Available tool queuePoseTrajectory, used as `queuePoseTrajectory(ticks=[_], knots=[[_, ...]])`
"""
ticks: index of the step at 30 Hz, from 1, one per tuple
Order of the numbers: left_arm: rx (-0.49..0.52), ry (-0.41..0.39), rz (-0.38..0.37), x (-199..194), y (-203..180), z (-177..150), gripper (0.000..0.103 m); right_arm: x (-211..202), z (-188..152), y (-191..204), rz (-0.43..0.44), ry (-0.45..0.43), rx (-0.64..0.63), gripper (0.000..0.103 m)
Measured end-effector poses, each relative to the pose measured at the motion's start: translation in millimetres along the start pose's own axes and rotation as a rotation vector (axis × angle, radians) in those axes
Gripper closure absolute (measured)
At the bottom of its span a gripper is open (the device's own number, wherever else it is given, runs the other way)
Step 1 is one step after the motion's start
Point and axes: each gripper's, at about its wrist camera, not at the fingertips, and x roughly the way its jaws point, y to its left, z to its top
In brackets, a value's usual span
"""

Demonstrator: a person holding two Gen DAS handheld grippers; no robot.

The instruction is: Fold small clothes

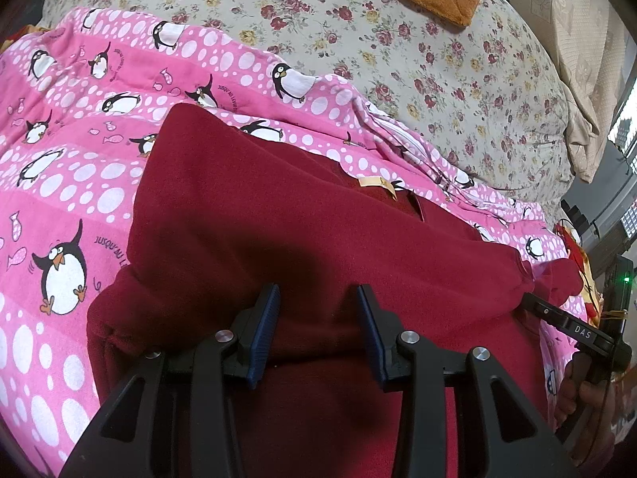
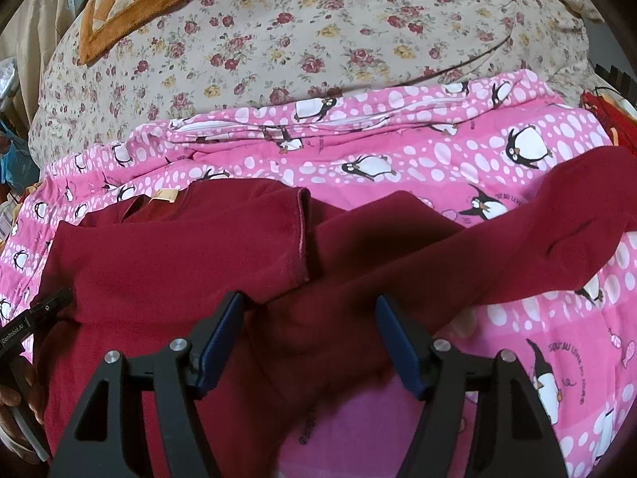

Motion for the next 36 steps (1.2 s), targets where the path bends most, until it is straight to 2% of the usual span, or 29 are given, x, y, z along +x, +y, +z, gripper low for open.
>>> queuePoseTrajectory(ticks=[36], knots=[[0.002, -0.001, 0.002, -0.2, -1.4, -0.2, 0.083, 4.5, -1.7, 3.5, -0.006, 0.006, -0.022, 0.025]])
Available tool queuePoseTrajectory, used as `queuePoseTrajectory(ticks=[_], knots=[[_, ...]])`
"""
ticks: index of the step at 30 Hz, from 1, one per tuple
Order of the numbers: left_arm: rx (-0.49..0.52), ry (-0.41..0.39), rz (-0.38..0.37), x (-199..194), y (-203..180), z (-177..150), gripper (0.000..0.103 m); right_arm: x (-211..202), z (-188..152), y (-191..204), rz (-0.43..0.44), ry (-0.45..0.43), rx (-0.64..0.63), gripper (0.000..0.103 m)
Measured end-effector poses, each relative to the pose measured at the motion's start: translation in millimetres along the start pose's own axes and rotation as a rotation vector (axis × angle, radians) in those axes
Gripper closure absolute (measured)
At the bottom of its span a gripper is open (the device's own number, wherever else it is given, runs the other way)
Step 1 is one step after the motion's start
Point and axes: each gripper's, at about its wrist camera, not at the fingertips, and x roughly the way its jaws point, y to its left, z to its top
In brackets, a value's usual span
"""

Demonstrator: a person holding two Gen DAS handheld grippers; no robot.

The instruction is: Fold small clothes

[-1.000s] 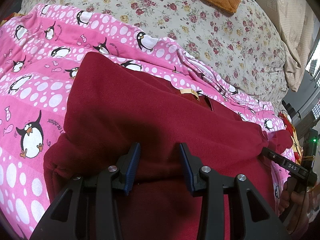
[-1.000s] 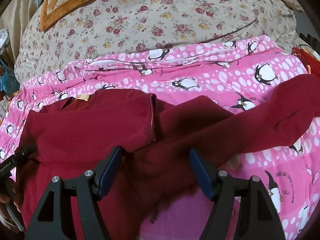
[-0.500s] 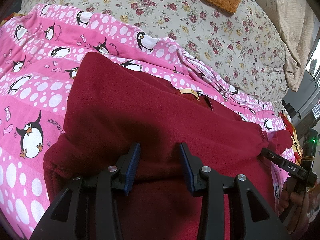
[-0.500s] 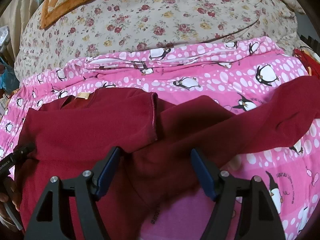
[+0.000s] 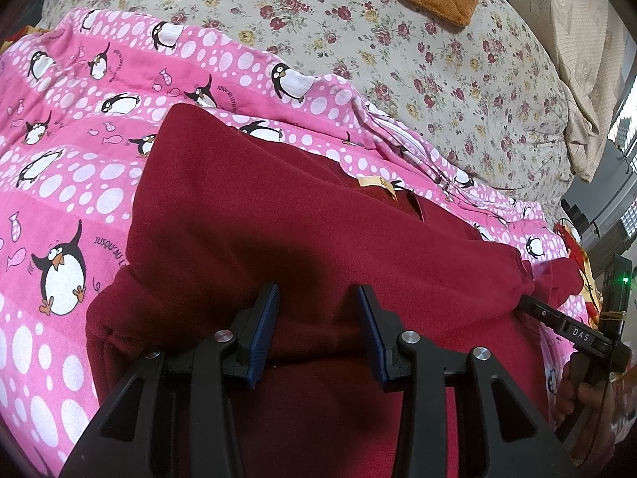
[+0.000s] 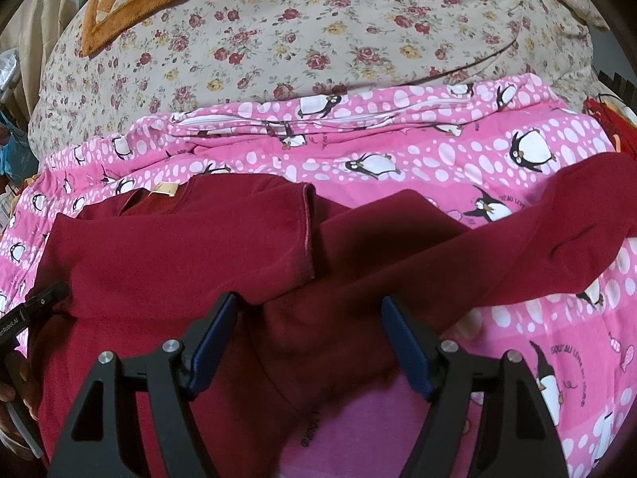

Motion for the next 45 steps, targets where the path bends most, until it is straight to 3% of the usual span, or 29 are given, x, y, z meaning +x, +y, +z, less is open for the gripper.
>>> queuePoseTrajectory(ticks=[45], knots=[[0.003, 0.001, 0.002, -0.2, -0.6, 0.3, 0.083, 1.1, 0.7, 0.1, 0.000, 0.001, -0.006, 0.023]])
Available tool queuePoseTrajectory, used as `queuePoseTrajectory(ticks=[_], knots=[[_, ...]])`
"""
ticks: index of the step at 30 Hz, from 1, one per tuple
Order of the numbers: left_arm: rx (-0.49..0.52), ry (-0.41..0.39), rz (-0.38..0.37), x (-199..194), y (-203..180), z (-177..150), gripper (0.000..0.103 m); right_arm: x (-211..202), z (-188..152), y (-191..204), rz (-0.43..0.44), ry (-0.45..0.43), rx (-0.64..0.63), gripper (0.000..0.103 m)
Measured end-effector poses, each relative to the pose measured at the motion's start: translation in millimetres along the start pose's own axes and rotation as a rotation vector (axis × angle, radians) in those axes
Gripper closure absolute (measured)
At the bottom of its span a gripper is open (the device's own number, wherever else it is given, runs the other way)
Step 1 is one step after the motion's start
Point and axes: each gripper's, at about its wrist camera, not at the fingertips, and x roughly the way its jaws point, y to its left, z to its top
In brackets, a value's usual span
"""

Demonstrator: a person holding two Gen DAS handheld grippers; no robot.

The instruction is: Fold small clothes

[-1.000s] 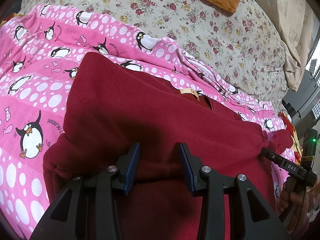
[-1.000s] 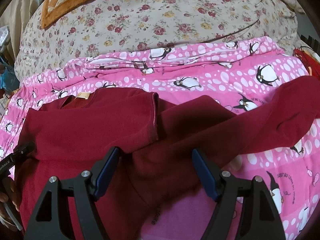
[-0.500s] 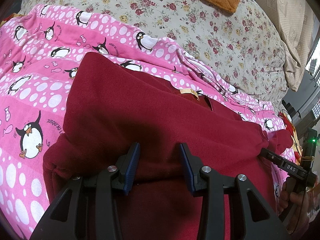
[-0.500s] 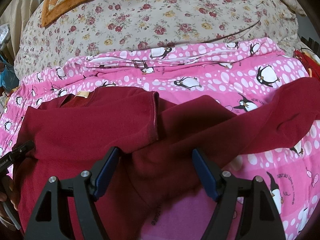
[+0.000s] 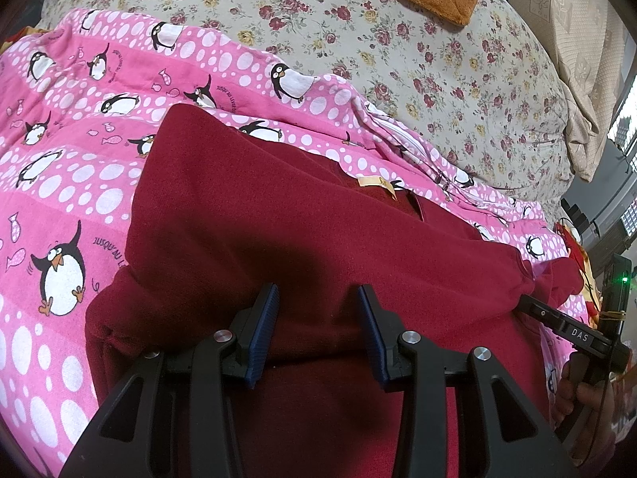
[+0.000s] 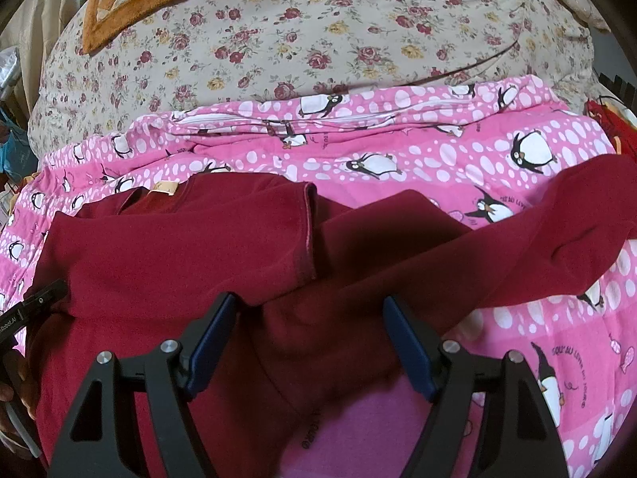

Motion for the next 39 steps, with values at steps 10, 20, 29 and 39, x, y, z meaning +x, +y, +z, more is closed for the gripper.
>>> queuePoseTrajectory(ticks=[10, 20, 29, 39], knots=[[0.000, 0.000, 0.000, 0.1, -0.5, 0.2, 0.082, 0.9, -0.5, 1.4, -0.010, 0.003, -0.018, 0.023], [0.001, 0.000, 0.001, 0.2, -1.0, 0.3, 0.082, -2.8, -0.3, 1.3, -0.004, -0.004, -0.007, 0.023], [0.006, 0.001, 0.000, 0.2, -1.4, 1.2, 0.080, 3.3, -4.2, 10.6, -0.060, 0.010, -0.082, 0.023], [0.014, 0.006, 0.007, 0.6, -4.1, 1.1, 0.079, -40.2, 27.5, -51.6, -0.053, -0.064, 0.090, 0.023]])
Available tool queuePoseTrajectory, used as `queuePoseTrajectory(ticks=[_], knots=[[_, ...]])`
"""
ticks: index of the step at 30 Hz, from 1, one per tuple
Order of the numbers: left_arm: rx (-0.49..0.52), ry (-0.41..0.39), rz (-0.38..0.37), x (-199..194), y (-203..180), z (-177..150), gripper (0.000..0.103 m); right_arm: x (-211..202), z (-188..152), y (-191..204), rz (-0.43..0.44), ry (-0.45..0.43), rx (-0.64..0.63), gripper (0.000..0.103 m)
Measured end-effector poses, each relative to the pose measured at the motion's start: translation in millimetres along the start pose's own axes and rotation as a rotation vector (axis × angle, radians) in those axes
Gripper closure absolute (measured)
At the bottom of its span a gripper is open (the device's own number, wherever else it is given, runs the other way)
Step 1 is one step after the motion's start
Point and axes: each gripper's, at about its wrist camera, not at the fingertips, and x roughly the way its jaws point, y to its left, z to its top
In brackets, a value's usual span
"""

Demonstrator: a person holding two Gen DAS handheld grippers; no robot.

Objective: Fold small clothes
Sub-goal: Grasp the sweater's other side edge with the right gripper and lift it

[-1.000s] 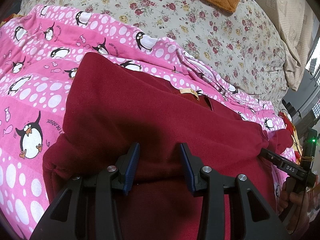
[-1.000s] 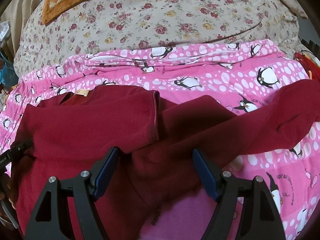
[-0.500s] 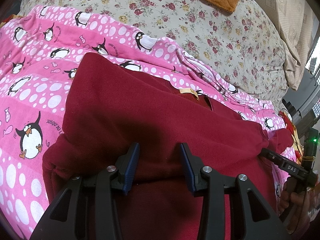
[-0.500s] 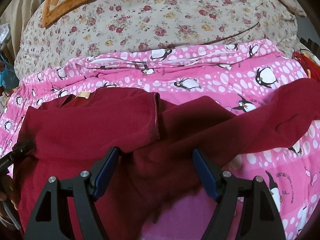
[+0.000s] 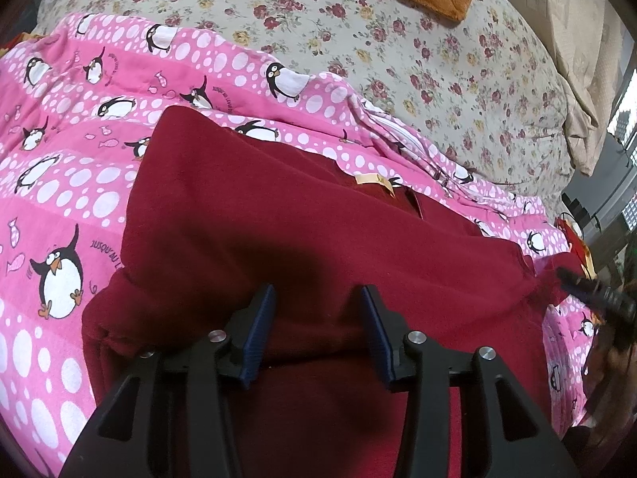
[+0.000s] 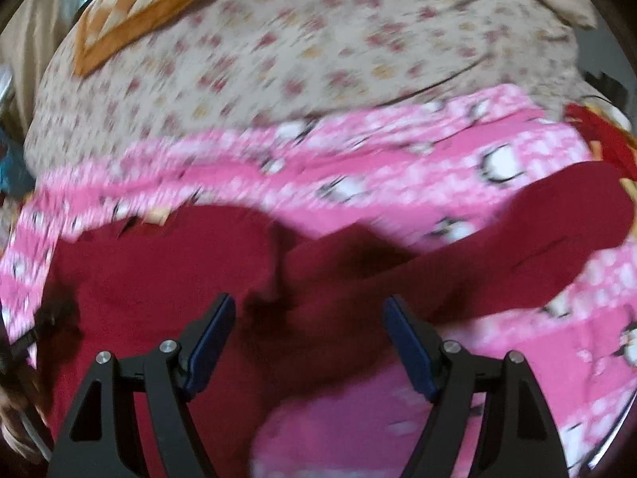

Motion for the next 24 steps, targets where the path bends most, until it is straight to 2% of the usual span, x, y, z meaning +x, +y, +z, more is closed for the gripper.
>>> queuePoseTrajectory(ticks=[3, 6, 10, 12, 15, 17, 18, 19, 20, 21, 22, 24], knots=[[0.011, -0.003, 0.013, -0.9, -1.8, -0.2, 0.079, -9.6, 18.4, -38.9, -0.063, -0.029, 0.074, 0.023], [0.033, -0.005, 0.038, -0.8, -5.8, -0.4, 0.079, -10.7, 43.7, -84.8, -0.202, -0.037, 0.115, 0.023], [0.064, -0.012, 0.066, -1.8, -10.2, -0.5, 0.079, 8.7, 73.6, -123.5, -0.259, 0.001, 0.173, 0.023], [0.069, -0.013, 0.069, -2.1, -11.4, -0.7, 0.079, 24.9, 78.8, -132.2, -0.272, 0.039, 0.190, 0.023], [0.064, -0.010, 0.064, -2.6, -12.0, -0.5, 0.079, 54.8, 74.8, -143.8, -0.348, 0.124, 0.241, 0.023], [0.058, -0.009, 0.058, -3.8, -11.8, 0.9, 0.079, 63.6, 69.0, -143.5, -0.379, 0.116, 0.231, 0.024], [0.054, -0.009, 0.054, -4.9, -11.4, 1.9, 0.079, 63.3, 66.5, -140.2, -0.403, 0.100, 0.215, 0.028], [0.051, -0.011, 0.049, -6.3, -11.0, 3.0, 0.079, 62.0, 64.7, -136.9, -0.422, 0.090, 0.197, 0.047], [0.048, -0.013, 0.046, -7.4, -11.2, 3.5, 0.079, 60.9, 63.7, -134.7, -0.410, 0.087, 0.186, 0.080], [0.046, -0.016, 0.042, -9.0, -11.2, 4.4, 0.079, 59.1, 62.0, -133.6, -0.359, 0.092, 0.195, 0.093], [0.045, -0.021, 0.040, -10.8, -11.4, 5.3, 0.079, 55.3, 61.0, -133.7, -0.343, 0.086, 0.214, 0.096], [0.045, -0.036, 0.039, -16.2, -11.0, 7.1, 0.079, 43.0, 59.8, -130.6, -0.322, 0.041, 0.225, 0.096]])
